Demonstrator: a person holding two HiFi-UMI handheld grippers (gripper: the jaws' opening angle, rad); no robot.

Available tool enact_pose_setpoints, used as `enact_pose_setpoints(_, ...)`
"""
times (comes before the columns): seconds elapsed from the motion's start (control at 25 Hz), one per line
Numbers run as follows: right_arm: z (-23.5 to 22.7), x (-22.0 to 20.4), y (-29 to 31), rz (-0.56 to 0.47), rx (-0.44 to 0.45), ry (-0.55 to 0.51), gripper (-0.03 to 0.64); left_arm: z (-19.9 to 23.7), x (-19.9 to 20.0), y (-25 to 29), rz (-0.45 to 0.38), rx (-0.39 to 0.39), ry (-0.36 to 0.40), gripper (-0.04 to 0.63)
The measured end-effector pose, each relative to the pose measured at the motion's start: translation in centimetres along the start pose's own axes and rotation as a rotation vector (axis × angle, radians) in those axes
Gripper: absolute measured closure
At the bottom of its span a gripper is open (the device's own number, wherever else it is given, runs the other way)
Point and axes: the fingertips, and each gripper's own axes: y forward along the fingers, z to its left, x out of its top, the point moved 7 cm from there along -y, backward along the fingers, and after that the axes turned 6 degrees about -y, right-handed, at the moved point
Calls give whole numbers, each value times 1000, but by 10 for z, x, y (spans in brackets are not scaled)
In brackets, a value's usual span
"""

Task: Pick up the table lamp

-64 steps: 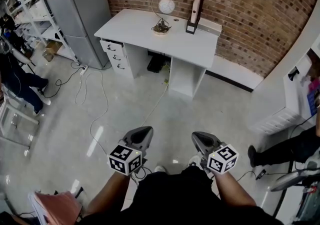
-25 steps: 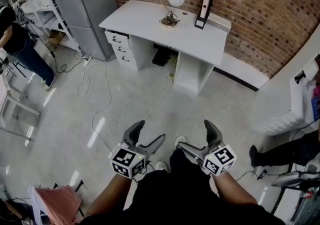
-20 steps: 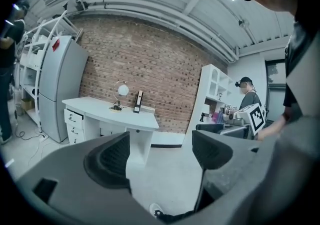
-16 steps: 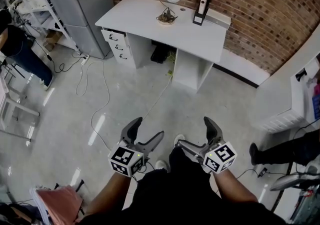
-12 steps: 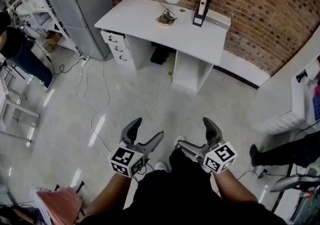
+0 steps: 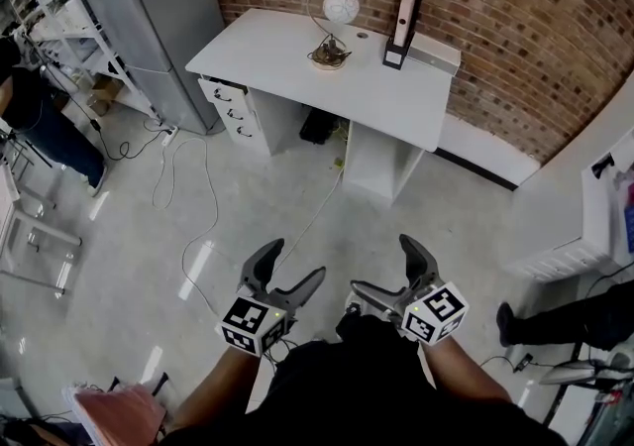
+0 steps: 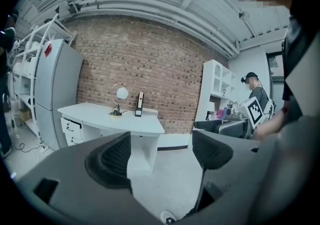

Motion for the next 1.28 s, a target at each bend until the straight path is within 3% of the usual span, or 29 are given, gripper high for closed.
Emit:
enact_pose_setpoints(0.44,-89,35,41,-34,23,-3,24,30,50,88,-28,-1,-30,218)
enact_pose_setpoints(0.6,-120,53,51,-48,33,-4,29,26,71,119,-19,-21,10,217)
enact_pose_setpoints(1.0,-166,39,77,-31,81,42,41,39,63,161,13,26,-6,218)
enact_pose_setpoints(1.28,-189,45,111,-32,81,34,48,81,68,174,-1,51,-64,218)
